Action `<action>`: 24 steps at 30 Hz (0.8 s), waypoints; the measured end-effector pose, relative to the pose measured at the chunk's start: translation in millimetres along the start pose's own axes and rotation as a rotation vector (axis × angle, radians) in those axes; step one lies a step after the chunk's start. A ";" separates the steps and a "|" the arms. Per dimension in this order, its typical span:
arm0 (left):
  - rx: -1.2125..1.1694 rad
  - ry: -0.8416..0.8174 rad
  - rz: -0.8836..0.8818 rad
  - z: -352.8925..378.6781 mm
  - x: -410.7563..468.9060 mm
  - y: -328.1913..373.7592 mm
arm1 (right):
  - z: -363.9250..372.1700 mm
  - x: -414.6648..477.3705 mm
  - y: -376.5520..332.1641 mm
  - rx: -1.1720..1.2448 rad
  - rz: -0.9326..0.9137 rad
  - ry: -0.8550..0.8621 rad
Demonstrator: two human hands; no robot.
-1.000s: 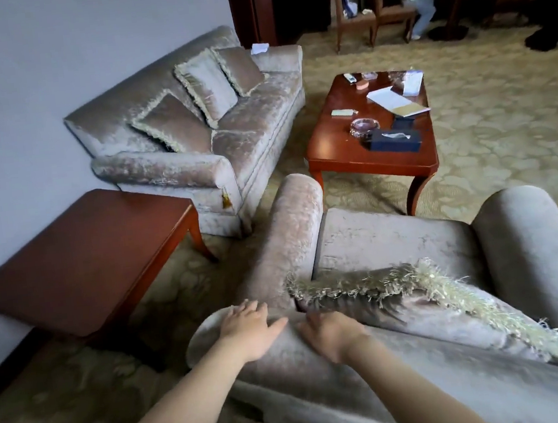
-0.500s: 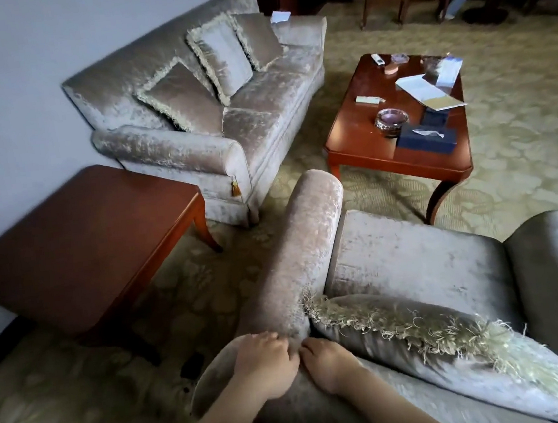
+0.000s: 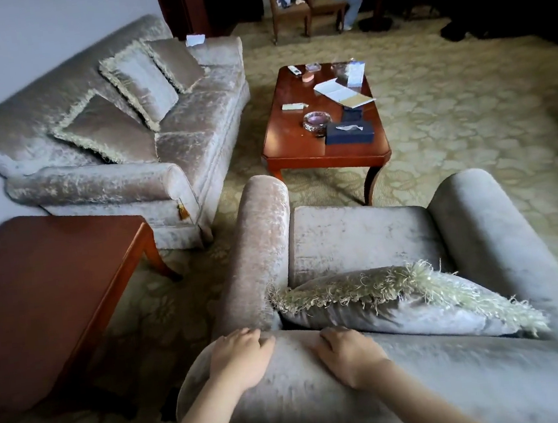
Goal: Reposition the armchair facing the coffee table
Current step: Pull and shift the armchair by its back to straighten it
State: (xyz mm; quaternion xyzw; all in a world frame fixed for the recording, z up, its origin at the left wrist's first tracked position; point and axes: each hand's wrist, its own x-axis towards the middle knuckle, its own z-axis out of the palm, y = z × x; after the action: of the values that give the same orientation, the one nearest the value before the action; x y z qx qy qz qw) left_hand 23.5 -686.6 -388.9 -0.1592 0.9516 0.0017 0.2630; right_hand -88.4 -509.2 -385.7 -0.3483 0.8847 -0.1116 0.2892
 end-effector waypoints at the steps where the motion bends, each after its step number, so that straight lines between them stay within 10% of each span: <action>1: 0.007 0.007 0.003 -1.7 -0.5 0.7 | -3.4 -9.0 11.6 -0.017 0.030 0.019; 12: -0.161 -0.103 -0.177 -15.9 -2.7 41.3 | -29.8 -76.1 115.4 -0.105 0.225 0.190; 24: -0.223 0.244 0.004 -35.3 0.0 337.7 | -40.5 -178.0 277.1 -0.217 0.050 0.333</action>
State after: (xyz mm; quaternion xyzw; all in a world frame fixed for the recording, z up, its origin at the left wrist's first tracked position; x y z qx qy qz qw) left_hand -96.7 -369.1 -385.7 -0.1844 0.9707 0.0888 0.1263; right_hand -160.1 -185.2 -386.3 -0.3322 0.9354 -0.0646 0.1023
